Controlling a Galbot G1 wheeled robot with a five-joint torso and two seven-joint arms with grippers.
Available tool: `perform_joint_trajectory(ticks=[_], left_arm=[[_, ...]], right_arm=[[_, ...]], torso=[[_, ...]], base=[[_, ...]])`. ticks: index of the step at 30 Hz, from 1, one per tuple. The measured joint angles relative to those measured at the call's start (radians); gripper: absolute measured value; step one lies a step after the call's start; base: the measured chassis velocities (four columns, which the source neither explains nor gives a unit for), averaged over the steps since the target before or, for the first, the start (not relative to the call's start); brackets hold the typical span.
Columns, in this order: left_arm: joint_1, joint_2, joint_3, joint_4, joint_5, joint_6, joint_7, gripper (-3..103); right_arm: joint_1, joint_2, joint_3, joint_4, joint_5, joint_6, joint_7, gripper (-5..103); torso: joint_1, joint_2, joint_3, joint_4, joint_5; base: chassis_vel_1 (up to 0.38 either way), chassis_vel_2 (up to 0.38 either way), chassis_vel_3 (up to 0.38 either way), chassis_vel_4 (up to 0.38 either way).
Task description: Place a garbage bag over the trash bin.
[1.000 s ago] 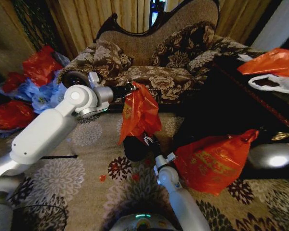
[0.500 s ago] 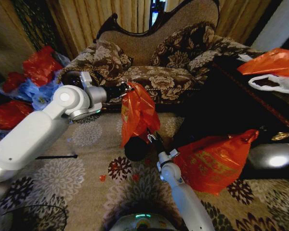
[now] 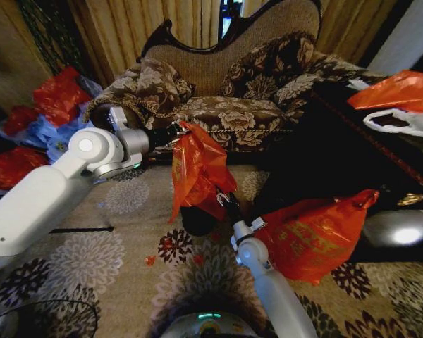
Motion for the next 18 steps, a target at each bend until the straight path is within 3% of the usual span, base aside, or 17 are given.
perform_joint_trajectory(ticks=[4,6,18], left_arm=[[0.000,0.007,-0.006,-0.010,-0.004,-0.002,0.006,0],[0.003,0.011,-0.013,-0.013,-0.007,-0.002,0.007,0],[0.089,0.044,-0.077,-0.039,-0.006,-0.011,0.018,0]], right_arm=[[0.022,0.016,-0.007,-0.040,0.000,-0.007,0.000,103],[0.026,0.020,-0.008,-0.052,0.000,-0.009,0.001,100],[0.016,0.014,-0.010,-0.041,0.006,-0.010,0.010,65]], torso=[[0.000,0.000,0.000,0.0000,0.0000],[0.000,0.000,0.000,0.0000,0.0001],[0.000,0.000,0.000,0.0000,0.0000]], base=[[0.000,0.000,0.000,0.000],[0.000,0.000,0.000,0.000],[0.000,0.000,0.000,0.000]])
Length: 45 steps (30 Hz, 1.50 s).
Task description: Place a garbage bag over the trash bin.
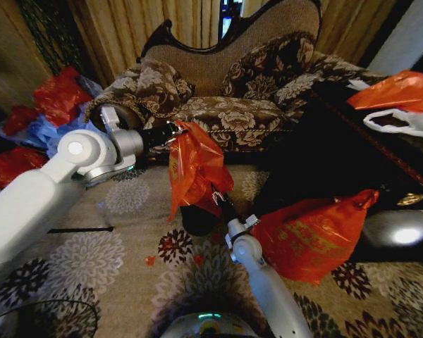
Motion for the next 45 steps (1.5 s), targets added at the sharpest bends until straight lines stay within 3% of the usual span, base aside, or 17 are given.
perform_joint_trajectory(ticks=[5,9,10,24,45], left_arm=[[0.004,0.004,-0.001,-0.001,0.001,-0.005,0.005,0],[0.005,-0.003,-0.001,0.000,0.004,-0.006,0.006,0],[0.007,-0.006,-0.001,0.001,0.005,-0.007,0.006,0],[0.066,-0.013,-0.046,0.003,0.013,-0.007,0.011,0],[0.231,-0.066,-0.111,0.034,0.107,-0.012,0.061,0]], right_arm=[[0.007,0.006,-0.005,0.000,-0.008,0.001,0.003,48],[0.007,0.004,-0.007,0.001,-0.017,0.002,0.009,44],[0.007,0.001,-0.008,0.001,-0.018,0.003,0.011,36],[0.007,-0.032,-0.001,0.006,-0.021,0.004,0.025,2],[0.104,-0.127,0.015,0.040,0.047,0.006,0.086,0]], torso=[[0.000,0.000,0.000,0.0000,0.0000],[0.000,0.000,0.000,0.0000,0.0000],[0.000,0.000,0.000,-0.0001,0.0001],[0.000,0.000,0.000,0.0000,0.0001],[0.000,0.000,0.000,0.0000,0.0002]], base=[[0.000,0.000,0.000,0.000],[0.000,0.000,0.000,0.000],[0.000,0.000,0.000,0.000],[0.000,0.000,0.000,0.000],[0.000,0.000,0.000,0.000]])
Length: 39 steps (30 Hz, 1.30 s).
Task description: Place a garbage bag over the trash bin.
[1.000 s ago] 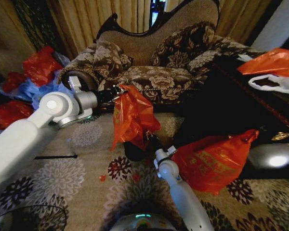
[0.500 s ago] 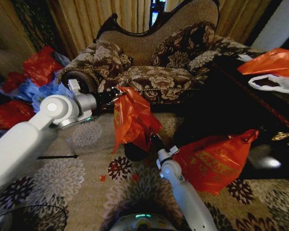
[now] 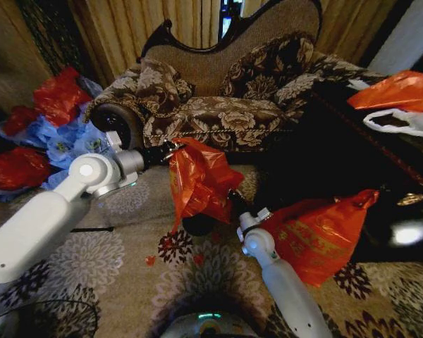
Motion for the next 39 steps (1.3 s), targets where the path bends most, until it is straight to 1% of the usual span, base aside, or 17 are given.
perform_joint_trajectory(ticks=[5,8,9,12,13,16,18,20,21,24,25,29,30,32,36,39], left_arm=[[0.016,-0.019,-0.006,0.021,0.025,-0.002,0.015,0],[0.033,-0.047,-0.009,0.046,0.063,-0.005,0.031,0],[0.033,-0.047,-0.009,0.046,0.063,-0.005,0.031,0],[0.048,-0.084,-0.010,0.079,0.106,-0.010,0.045,0],[0.048,-0.084,-0.010,0.079,0.106,-0.010,0.045,0],[0.075,-0.107,-0.015,0.114,0.166,-0.018,0.071,0],[0.086,-0.111,-0.017,0.123,0.182,-0.020,0.078,0],[0.117,-0.115,-0.022,0.142,0.215,-0.022,0.095,0],[0.117,-0.115,-0.022,0.142,0.215,-0.022,0.095,0],[0.168,-0.104,-0.047,0.163,0.254,-0.025,0.131,0],[0.168,-0.104,-0.047,0.163,0.254,-0.025,0.131,0],[0.256,-0.083,-0.082,0.176,0.311,-0.030,0.177,0],[0.256,-0.083,-0.082,0.176,0.311,-0.030,0.177,0],[0.314,-0.083,-0.105,0.185,0.344,-0.034,0.200,0],[0.368,-0.093,-0.118,0.191,0.375,-0.036,0.210,0],[0.400,-0.097,-0.140,0.176,0.374,-0.036,0.209,0]], right_arm=[[0.043,-0.011,-0.001,-0.001,0.019,0.000,0.016,0],[0.086,-0.023,-0.007,0.001,0.041,-0.001,0.030,0],[0.086,-0.023,-0.007,0.001,0.041,-0.001,0.030,0],[0.125,-0.031,-0.013,0.011,0.065,-0.004,0.040,0],[0.125,-0.031,-0.013,0.011,0.065,-0.004,0.040,0],[0.143,-0.033,-0.028,0.022,0.077,-0.005,0.044,0],[0.143,-0.033,-0.033,0.028,0.078,-0.005,0.044,0],[0.131,-0.030,-0.050,0.041,0.080,-0.005,0.043,0],[0.131,-0.030,-0.050,0.041,0.080,-0.005,0.043,0],[0.080,-0.021,-0.083,0.053,0.067,-0.004,0.027,0],[0.080,-0.021,-0.083,0.053,0.067,-0.004,0.027,0],[-0.004,-0.004,-0.112,0.049,0.029,0.005,0.001,0],[-0.004,-0.004,-0.112,0.049,0.029,0.005,0.001,0],[-0.052,0.000,-0.124,0.031,0.001,0.013,-0.021,0],[-0.080,0.006,-0.138,0.012,-0.021,0.023,-0.033,0],[-0.090,0.005,-0.146,0.023,-0.021,0.024,-0.032,0]], torso=[[0.000,0.000,0.000,0.0000,0.0000],[0.000,0.000,0.000,0.0000,0.0000],[0.000,0.000,0.000,0.0000,0.0000],[0.000,0.000,0.000,-0.0001,0.0000],[0.000,0.000,0.000,-0.0001,0.0000],[0.000,0.000,0.000,0.0000,0.0000],[0.000,0.000,0.000,0.0000,-0.0002],[0.000,0.000,0.000,-0.0001,-0.0001],[0.000,0.000,0.000,-0.0001,-0.0001],[0.000,0.000,0.000,-0.0001,-0.0002],[0.000,0.000,0.000,-0.0001,-0.0002],[0.000,0.000,0.000,0.0000,-0.0002],[0.000,0.000,0.000,0.0000,-0.0002],[0.000,0.000,0.000,-0.0001,-0.0001],[0.000,0.000,0.000,-0.0002,-0.0003],[0.000,0.000,0.000,-0.0001,-0.0003]], base=[[0.000,0.000,0.000,0.000],[0.000,0.000,0.000,0.000],[0.000,0.000,0.000,0.000],[0.000,0.000,0.000,0.000],[0.000,0.000,0.000,0.000],[0.000,0.000,0.000,0.000],[0.000,0.000,0.000,0.000],[0.000,0.000,0.000,0.000],[0.000,0.000,0.000,0.000],[0.000,0.000,0.000,0.000],[0.000,0.000,0.000,0.000],[0.000,0.000,0.000,0.000],[0.000,0.000,0.000,0.000],[0.000,0.000,0.000,0.000],[0.000,0.000,0.000,0.000],[0.000,0.000,0.000,0.000]])
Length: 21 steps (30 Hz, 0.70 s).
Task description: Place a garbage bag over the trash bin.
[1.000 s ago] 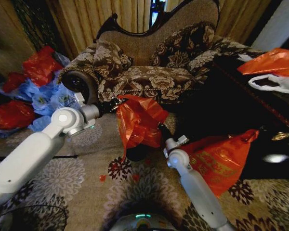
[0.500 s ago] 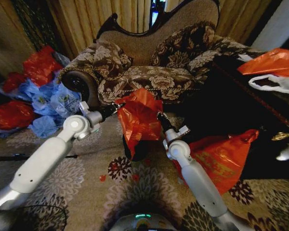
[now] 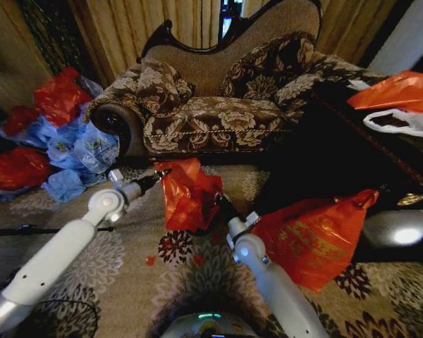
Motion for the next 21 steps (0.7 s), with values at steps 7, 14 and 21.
perform_joint_trajectory(ticks=[7,14,21], left_arm=[[0.121,0.018,-0.113,-0.098,-0.074,0.010,-0.045,0],[0.236,0.018,-0.219,-0.194,-0.145,0.024,-0.099,0],[0.343,0.001,-0.269,-0.243,-0.146,0.039,-0.133,0]], right_arm=[[-0.054,-0.033,-0.011,0.110,0.029,-0.012,0.031,0],[-0.114,-0.059,-0.009,0.163,0.044,-0.023,0.037,0],[-0.157,-0.058,-0.013,0.153,0.034,-0.023,0.032,0]], torso=[[0.000,0.000,0.000,0.0002,0.0002],[0.000,0.000,0.000,0.0000,0.0002],[0.000,0.000,0.000,0.0001,0.0002]], base=[[0.000,0.000,0.000,0.000],[0.000,0.000,0.000,0.000],[0.000,0.000,0.000,0.000]])
